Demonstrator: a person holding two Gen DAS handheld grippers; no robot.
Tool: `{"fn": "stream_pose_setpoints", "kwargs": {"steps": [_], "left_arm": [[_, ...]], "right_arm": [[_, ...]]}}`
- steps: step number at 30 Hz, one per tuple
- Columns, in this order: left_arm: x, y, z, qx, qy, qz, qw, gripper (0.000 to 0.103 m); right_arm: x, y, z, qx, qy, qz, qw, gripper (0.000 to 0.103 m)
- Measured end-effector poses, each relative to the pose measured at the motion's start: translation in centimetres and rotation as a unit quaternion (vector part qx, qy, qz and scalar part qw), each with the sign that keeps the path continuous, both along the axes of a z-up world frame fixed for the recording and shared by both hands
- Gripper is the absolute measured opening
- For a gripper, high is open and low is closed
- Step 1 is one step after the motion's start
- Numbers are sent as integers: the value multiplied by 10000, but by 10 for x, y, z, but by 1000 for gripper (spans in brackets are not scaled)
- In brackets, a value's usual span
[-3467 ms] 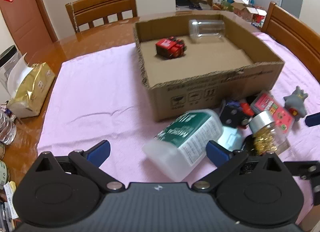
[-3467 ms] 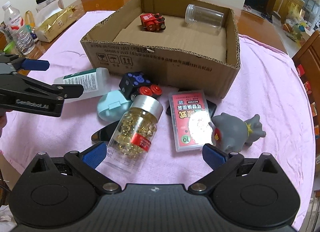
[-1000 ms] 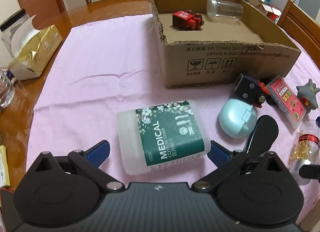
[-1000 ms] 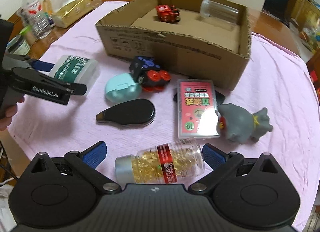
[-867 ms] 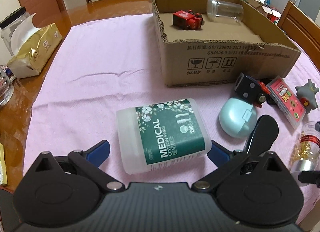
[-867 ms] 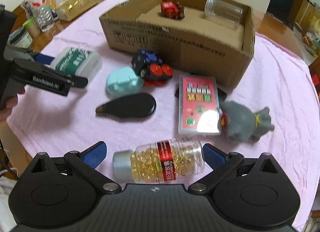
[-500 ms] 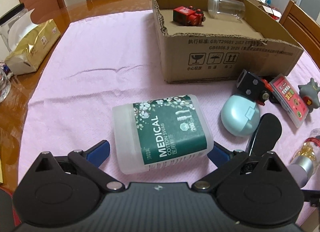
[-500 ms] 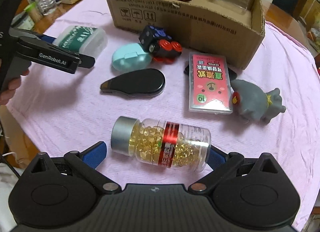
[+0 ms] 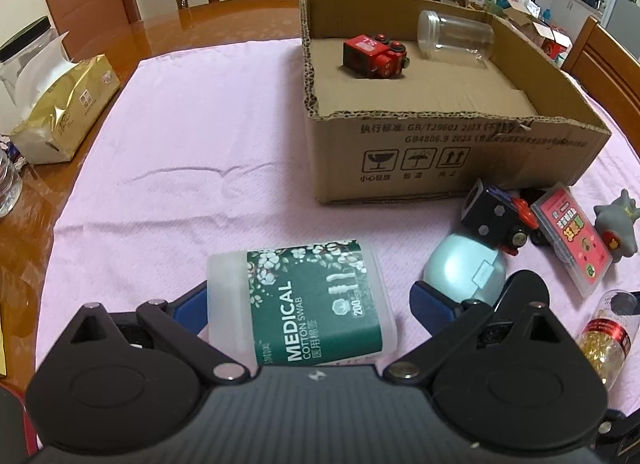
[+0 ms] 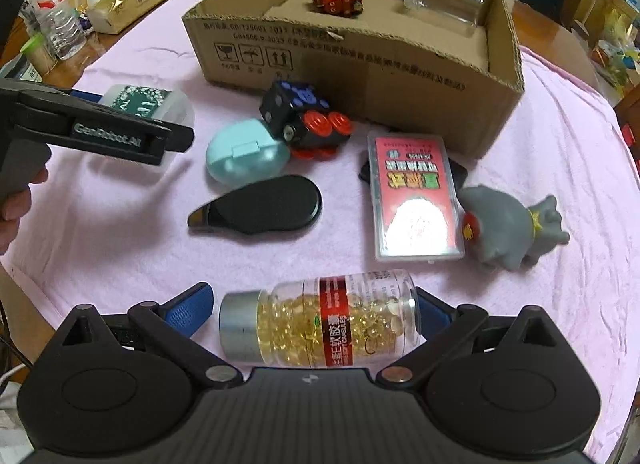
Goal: Organize rigid objects
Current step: 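Grasp the white MEDICAL swab box with the left gripper while the right grasps the capsule bottle, then lower the swab box into the box with the left gripper while the right carries the capsule bottle there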
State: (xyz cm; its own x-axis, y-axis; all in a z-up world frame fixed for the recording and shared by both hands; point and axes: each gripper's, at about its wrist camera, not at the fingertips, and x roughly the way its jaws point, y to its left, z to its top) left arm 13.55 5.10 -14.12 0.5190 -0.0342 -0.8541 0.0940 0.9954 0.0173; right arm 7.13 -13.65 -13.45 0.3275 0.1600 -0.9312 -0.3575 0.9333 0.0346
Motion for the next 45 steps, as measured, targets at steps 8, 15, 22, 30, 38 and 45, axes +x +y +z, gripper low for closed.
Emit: {"fn": "stream_pose_setpoints", "kwargs": {"steps": [8, 15, 22, 30, 38, 45], "left_arm": [[2, -3, -2, 275, 50, -6, 9996, 90], [6, -2, -1, 399, 112, -80, 9991, 85], [4, 2, 7, 304, 235, -359, 9986, 84], [-3, 0, 53, 286, 172, -1092, 9935, 84], [14, -18, 114, 218, -502, -1596, 9857, 84], [58, -42, 122, 199, -909, -1616, 9825, 84]], "right_arm": [[-9, 4, 0, -323, -50, 180, 9993, 103], [-4, 8, -3, -474, 4, 92, 9988, 96], [-3, 7, -1, -422, 14, 145, 9990, 96], [1, -6, 24, -289, -83, 351, 9989, 96], [17, -16, 64, -143, -401, 603, 9973, 96], [43, -22, 95, -110, -862, 677, 9939, 96]]}}
